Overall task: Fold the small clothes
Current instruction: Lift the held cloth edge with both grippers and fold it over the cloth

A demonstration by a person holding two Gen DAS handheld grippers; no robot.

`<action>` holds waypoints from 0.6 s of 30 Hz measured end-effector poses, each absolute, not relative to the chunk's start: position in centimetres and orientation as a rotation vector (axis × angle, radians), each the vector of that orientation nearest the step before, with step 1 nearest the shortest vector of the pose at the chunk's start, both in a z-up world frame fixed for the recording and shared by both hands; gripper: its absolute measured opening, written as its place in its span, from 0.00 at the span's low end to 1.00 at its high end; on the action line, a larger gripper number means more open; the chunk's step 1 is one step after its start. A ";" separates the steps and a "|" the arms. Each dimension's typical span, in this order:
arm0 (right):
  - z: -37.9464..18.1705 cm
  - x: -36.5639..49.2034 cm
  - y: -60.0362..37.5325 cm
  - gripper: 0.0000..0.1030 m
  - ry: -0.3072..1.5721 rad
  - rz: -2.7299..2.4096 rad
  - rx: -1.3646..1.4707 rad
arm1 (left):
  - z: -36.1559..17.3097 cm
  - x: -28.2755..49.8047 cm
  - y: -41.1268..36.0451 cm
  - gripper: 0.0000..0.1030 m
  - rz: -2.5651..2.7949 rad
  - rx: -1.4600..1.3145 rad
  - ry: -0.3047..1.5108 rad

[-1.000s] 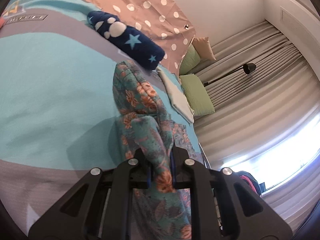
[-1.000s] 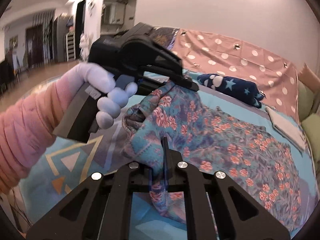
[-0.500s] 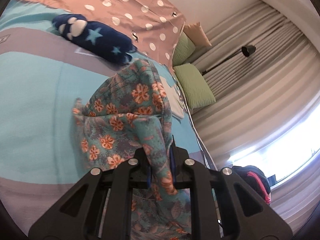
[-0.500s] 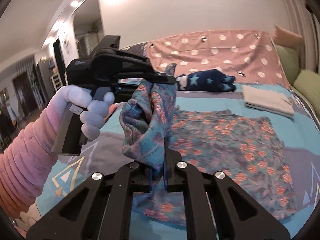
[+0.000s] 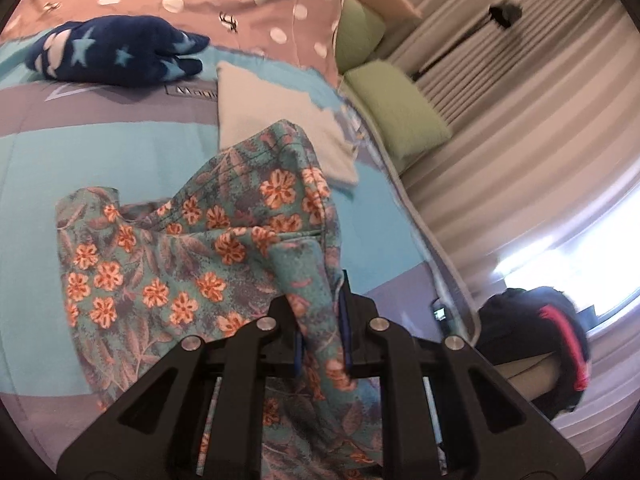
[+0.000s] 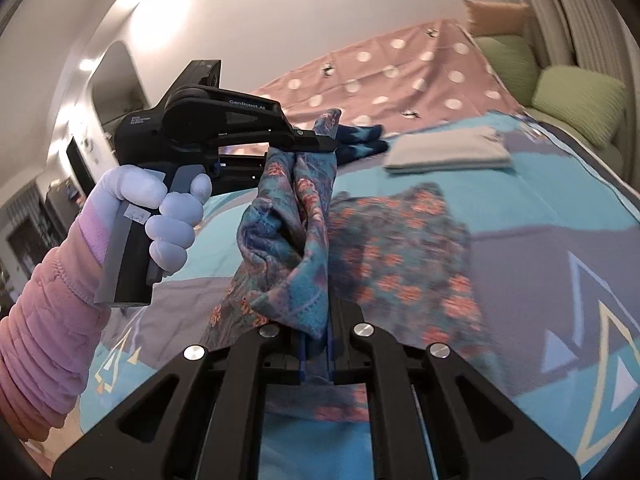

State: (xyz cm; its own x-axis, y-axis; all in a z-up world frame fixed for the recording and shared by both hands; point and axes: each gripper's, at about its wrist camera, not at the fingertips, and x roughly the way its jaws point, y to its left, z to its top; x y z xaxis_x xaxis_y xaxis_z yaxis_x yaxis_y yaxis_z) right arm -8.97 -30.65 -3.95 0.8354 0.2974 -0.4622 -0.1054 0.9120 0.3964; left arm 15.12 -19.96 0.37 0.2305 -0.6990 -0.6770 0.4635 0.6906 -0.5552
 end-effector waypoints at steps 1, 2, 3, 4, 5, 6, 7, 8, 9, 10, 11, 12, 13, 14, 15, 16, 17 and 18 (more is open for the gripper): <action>-4.3 -9.0 -31.3 0.07 0.552 0.215 0.389 | 0.0 15.1 -20.9 0.13 -0.795 -0.232 1.082; -4.8 -9.0 -32.0 0.07 0.564 0.214 0.413 | -0.3 15.2 -21.5 0.13 -0.785 -0.219 1.092; -5.4 -9.0 -32.7 0.07 0.578 0.216 0.443 | -0.7 15.3 -22.1 0.13 -0.778 -0.207 1.105; -5.8 -9.0 -33.3 0.06 0.590 0.216 0.467 | -1.2 15.3 -22.9 0.13 -0.773 -0.194 1.118; -6.3 -9.1 -33.8 0.06 0.601 0.215 0.486 | -1.4 15.3 -23.5 0.13 -0.771 -0.183 1.125; -6.7 -9.1 -34.4 0.06 0.613 0.212 0.505 | -1.6 15.4 -24.0 0.13 -0.768 -0.170 1.129; -7.0 -9.1 -34.7 0.06 0.621 0.211 0.517 | -1.8 15.3 -24.3 0.13 -0.766 -0.157 1.132; -7.2 -9.1 -35.0 0.06 0.628 0.211 0.525 | -2.0 15.3 -24.9 0.13 -0.760 -0.141 1.137; -7.4 -9.2 -35.2 0.06 0.632 0.211 0.528 | -2.2 15.4 -25.1 0.13 -0.754 -0.134 1.141; -7.6 -9.2 -35.3 0.06 0.634 0.212 0.530 | -2.3 15.4 -25.4 0.13 -0.749 -0.127 1.143; -7.7 -9.3 -35.5 0.06 0.635 0.216 0.537 | -2.6 15.4 -25.8 0.13 -0.738 -0.113 1.148; -7.7 -9.5 -35.6 0.06 0.634 0.220 0.544 | -2.7 15.7 -26.3 0.13 -0.732 -0.107 1.152; -7.7 -9.6 -35.7 0.06 0.634 0.224 0.550 | -3.0 15.7 -26.6 0.13 -0.726 -0.097 1.157; -7.8 -9.8 -35.8 0.06 0.634 0.226 0.554 | -3.1 15.6 -26.9 0.13 -0.722 -0.090 1.162; -7.8 -9.9 -35.9 0.06 0.634 0.226 0.556 | -3.2 15.5 -27.2 0.13 -0.720 -0.087 1.164; -7.7 -10.0 -36.0 0.06 0.634 0.226 0.557 | -3.3 15.4 -27.4 0.13 -0.721 -0.085 1.167; -7.7 -10.2 -36.1 0.06 0.634 0.227 0.560 | -3.4 15.3 -27.6 0.13 -0.724 -0.084 1.170; -7.6 -10.4 -36.2 0.06 0.634 0.229 0.562 | -3.5 15.1 -27.7 0.13 -0.728 -0.084 1.172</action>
State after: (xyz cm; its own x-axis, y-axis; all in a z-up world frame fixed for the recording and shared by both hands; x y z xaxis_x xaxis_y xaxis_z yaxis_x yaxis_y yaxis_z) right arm -10.36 -36.17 -7.65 0.7871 0.3675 -0.4954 -0.0337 0.8276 0.5604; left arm 15.11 -27.70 -3.53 0.1905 -0.5593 -0.8068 0.4755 0.7715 -0.4226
